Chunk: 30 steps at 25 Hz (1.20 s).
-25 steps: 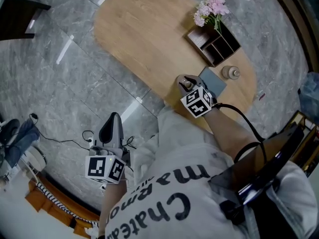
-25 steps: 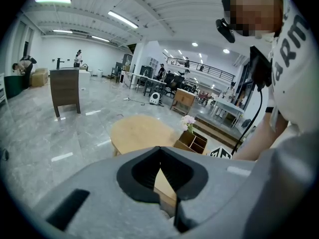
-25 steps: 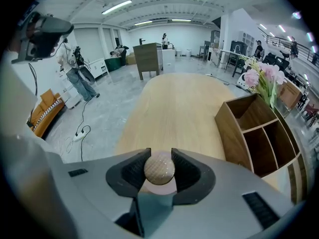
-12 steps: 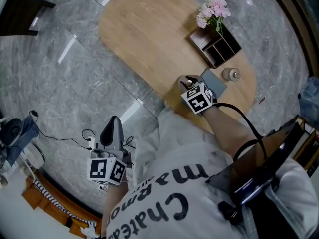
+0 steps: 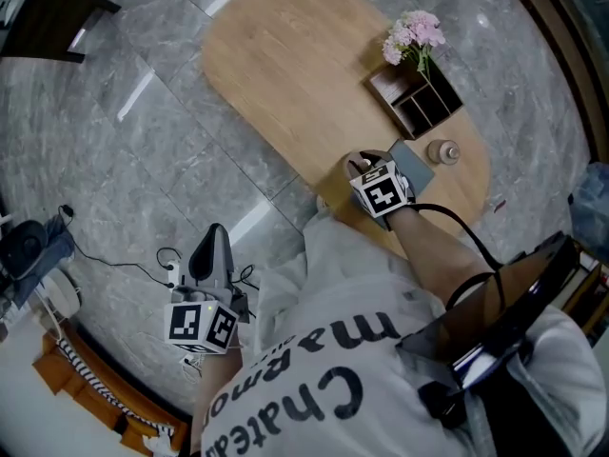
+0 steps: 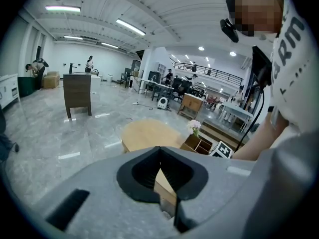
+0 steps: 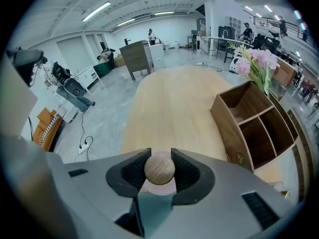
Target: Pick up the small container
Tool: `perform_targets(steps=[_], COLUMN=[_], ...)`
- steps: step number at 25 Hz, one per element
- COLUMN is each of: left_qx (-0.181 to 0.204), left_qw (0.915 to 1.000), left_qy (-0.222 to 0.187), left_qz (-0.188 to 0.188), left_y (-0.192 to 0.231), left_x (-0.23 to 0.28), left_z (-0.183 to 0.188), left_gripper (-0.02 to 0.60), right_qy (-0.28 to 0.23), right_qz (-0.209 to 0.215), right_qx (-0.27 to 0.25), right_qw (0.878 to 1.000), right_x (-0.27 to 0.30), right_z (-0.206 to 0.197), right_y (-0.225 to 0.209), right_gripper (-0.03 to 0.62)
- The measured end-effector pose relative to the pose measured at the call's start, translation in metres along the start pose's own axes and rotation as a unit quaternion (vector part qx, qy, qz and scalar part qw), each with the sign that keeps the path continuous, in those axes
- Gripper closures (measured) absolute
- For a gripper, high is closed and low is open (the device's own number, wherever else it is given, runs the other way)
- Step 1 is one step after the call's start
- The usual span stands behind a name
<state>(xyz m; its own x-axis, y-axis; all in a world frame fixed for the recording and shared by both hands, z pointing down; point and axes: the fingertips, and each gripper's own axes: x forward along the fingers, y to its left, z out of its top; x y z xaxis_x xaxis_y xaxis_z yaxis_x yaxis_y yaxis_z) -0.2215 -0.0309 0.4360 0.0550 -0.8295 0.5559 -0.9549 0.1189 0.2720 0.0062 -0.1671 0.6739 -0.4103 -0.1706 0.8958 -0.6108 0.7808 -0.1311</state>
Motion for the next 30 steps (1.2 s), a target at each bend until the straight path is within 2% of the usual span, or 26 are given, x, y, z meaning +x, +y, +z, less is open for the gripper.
perform_targets(steps=[11, 25, 30], left_qx=[0.007, 0.002, 0.003], left_qw=[0.9993, 0.9917, 0.9865], left_qy=[-0.038, -0.117, -0.147], left_qz=[-0.002, -0.054, -0.073], left_y=[-0.001, -0.033, -0.046], left_x=[-0.008, 0.017, 0.022], left_z=[0.022, 0.088, 0.112], left_gripper=[0.568, 0.568, 0.568], right_qy=[-0.023, -0.097, -0.137], right_qz=[-0.014, -0.036, -0.046], right_qx=[0.028, 0.060, 0.095], right_qw=[0.999, 0.993, 0.985], right_x=[-0.033, -0.105, -0.140], right_z=[0.018, 0.066, 0.086], right_y=[-0.014, -0.042, -0.060], right_gripper=[0.471, 0.471, 0.471])
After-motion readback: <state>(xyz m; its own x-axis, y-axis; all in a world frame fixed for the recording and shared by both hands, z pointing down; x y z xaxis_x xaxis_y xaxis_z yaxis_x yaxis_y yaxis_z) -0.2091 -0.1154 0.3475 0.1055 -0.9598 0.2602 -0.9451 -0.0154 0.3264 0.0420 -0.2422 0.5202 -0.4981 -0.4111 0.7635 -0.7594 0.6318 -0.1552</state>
